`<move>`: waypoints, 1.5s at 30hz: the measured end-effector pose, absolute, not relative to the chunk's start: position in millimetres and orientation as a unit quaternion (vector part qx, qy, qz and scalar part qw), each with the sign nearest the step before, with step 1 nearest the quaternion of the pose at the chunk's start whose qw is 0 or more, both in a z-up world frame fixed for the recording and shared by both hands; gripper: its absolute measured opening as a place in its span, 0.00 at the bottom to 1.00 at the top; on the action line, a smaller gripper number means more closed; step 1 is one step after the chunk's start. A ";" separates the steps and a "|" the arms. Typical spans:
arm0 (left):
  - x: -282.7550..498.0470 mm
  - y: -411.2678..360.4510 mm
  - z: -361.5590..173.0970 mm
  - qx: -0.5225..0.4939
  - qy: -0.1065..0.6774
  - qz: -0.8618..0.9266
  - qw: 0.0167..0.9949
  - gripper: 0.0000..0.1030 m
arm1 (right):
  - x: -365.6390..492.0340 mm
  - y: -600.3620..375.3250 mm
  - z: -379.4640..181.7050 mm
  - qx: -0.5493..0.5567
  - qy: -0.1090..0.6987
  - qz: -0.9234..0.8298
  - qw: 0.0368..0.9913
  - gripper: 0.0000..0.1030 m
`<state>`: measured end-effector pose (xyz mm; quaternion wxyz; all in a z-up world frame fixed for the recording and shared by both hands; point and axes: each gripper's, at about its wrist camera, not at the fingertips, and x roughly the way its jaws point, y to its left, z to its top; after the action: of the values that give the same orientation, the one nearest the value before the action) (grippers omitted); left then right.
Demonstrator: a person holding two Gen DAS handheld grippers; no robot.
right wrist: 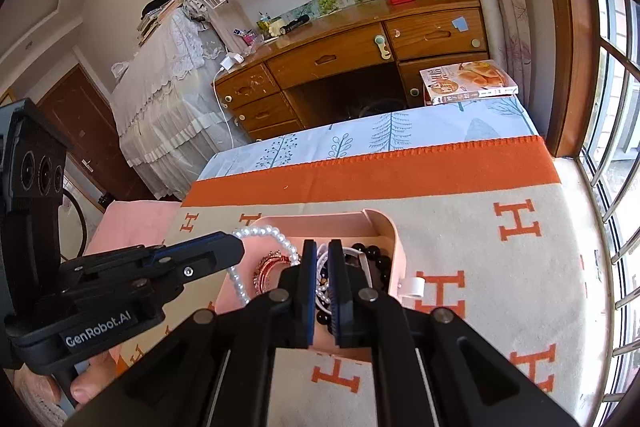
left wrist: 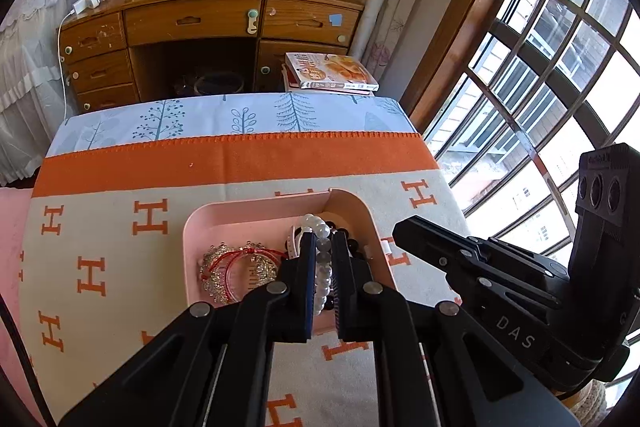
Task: Organize jewelry
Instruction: 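Carry both pearl strands into the pink box and open both tools, then grasp the gold pearl safety-pin brooch with the right tool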
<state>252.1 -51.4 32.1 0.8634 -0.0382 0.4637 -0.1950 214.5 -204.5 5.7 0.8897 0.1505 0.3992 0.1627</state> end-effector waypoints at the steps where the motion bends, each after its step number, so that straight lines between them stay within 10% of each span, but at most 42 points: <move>1: 252.1 -54.8 31.2 -0.038 0.465 -0.199 0.862 0.05 | 212.1 -207.0 5.2 0.153 0.399 0.161 0.890 0.06; 7: 257.7 -79.1 17.1 -0.025 0.480 -0.223 0.848 0.06 | 202.8 -219.9 2.0 0.156 0.395 0.148 0.893 0.06; 12: 265.2 -76.8 5.5 -0.008 0.483 -0.186 0.855 0.50 | 198.3 -223.7 2.4 0.146 0.394 0.143 0.896 0.06; 45: 124.9 -24.6 53.5 0.007 0.438 -0.161 0.884 0.52 | 57.7 -221.1 31.6 0.082 0.381 0.145 0.909 0.06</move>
<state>124.9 -24.6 53.5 0.8844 0.0074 0.4382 -0.1605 57.7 -221.1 31.6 0.9095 0.0825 0.3807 0.1452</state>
